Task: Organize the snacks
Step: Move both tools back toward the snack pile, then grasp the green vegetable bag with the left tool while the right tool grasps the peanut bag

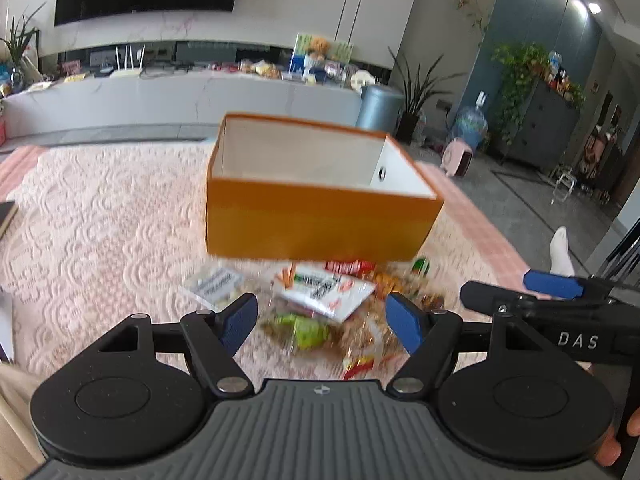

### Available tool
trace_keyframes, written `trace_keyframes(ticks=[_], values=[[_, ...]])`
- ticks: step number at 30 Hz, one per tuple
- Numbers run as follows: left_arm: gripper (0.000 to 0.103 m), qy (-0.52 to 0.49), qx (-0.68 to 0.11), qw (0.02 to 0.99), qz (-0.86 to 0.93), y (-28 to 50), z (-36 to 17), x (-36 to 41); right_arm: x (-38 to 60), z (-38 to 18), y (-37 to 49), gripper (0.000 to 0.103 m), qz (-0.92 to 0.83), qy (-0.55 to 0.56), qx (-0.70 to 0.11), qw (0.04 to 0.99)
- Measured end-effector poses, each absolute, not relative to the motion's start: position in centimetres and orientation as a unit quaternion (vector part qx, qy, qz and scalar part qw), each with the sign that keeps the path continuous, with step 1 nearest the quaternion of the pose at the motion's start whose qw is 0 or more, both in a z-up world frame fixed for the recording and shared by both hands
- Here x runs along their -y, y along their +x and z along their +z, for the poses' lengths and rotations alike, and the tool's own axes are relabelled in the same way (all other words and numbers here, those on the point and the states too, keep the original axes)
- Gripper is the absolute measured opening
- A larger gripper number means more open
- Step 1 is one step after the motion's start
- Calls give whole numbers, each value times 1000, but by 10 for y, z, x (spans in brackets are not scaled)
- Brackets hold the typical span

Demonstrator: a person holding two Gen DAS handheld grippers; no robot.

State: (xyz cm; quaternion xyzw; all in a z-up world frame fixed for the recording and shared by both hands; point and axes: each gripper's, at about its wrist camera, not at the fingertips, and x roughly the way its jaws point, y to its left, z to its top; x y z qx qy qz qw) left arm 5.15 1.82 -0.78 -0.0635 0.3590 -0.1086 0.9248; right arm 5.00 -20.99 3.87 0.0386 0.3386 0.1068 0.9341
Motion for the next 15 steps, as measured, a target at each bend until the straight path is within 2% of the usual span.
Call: trace_keyframes(ticks=[15], values=[[84,-94,-433,891,-100,62,-64,-29,193,-23,63,92,107,-9,-395,912]])
